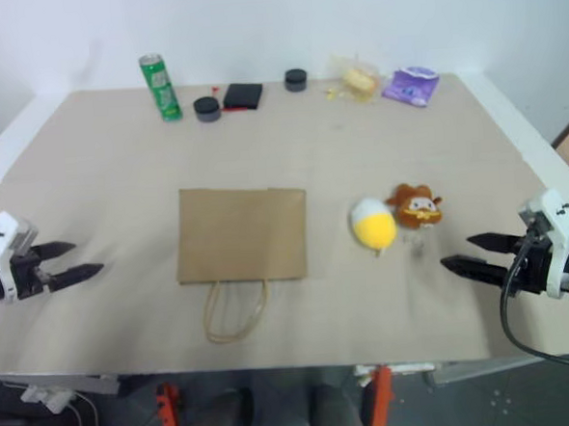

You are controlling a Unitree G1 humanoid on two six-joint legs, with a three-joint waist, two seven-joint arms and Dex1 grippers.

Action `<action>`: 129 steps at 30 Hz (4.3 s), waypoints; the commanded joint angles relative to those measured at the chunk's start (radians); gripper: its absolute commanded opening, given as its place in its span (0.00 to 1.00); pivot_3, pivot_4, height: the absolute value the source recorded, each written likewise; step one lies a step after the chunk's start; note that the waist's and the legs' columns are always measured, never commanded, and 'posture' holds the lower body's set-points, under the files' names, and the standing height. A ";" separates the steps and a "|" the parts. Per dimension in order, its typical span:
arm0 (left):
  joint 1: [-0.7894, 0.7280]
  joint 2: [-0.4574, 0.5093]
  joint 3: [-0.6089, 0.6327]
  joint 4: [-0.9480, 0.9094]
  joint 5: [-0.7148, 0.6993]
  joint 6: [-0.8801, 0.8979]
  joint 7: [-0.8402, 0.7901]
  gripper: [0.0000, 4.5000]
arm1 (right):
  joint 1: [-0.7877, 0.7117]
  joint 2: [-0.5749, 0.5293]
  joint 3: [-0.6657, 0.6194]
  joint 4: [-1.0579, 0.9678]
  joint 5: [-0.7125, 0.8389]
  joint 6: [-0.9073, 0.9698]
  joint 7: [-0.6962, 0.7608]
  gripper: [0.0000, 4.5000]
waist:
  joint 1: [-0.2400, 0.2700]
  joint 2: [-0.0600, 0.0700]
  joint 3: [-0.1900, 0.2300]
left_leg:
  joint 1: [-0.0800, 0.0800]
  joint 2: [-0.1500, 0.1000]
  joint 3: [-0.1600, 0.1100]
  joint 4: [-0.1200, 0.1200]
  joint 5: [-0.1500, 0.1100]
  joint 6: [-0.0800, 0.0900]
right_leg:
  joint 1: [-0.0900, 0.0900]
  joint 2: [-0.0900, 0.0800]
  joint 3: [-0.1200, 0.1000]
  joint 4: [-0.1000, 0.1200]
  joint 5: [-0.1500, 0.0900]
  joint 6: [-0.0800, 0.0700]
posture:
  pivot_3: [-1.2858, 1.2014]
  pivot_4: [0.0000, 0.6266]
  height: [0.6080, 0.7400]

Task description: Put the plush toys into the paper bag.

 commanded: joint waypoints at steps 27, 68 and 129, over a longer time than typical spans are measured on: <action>-0.098 0.004 -0.016 0.050 0.023 0.036 -0.002 1.00 | 0.057 0.003 -0.107 0.013 0.009 -0.013 0.044 1.00 | 0.000 0.000 0.000 | 0.000 0.005 0.003 0.006 0.000 0.000 | 0.000 0.006 0.003 0.001 0.004 -0.002 | 0.52 0.24 1.00; -0.236 -0.289 -0.420 0.250 0.183 -1.701 -0.160 1.00 | -0.271 0.146 0.161 -0.681 0.373 0.047 -0.237 1.00 | 0.023 -0.004 0.000 | -0.001 0.037 0.052 0.017 0.002 0.002 | -0.004 0.018 0.018 -0.002 0.017 -0.007 | 0.52 0.24 1.00; -0.231 -0.535 -0.384 -0.210 0.125 -0.939 0.234 0.00 | -0.298 0.941 0.663 -0.007 -0.324 -0.286 -0.791 0.01 | 0.020 -0.007 -0.002 | -0.001 0.051 0.061 0.015 0.001 0.002 | -0.008 0.035 0.024 -0.002 0.022 -0.013 | 0.52 0.24 1.00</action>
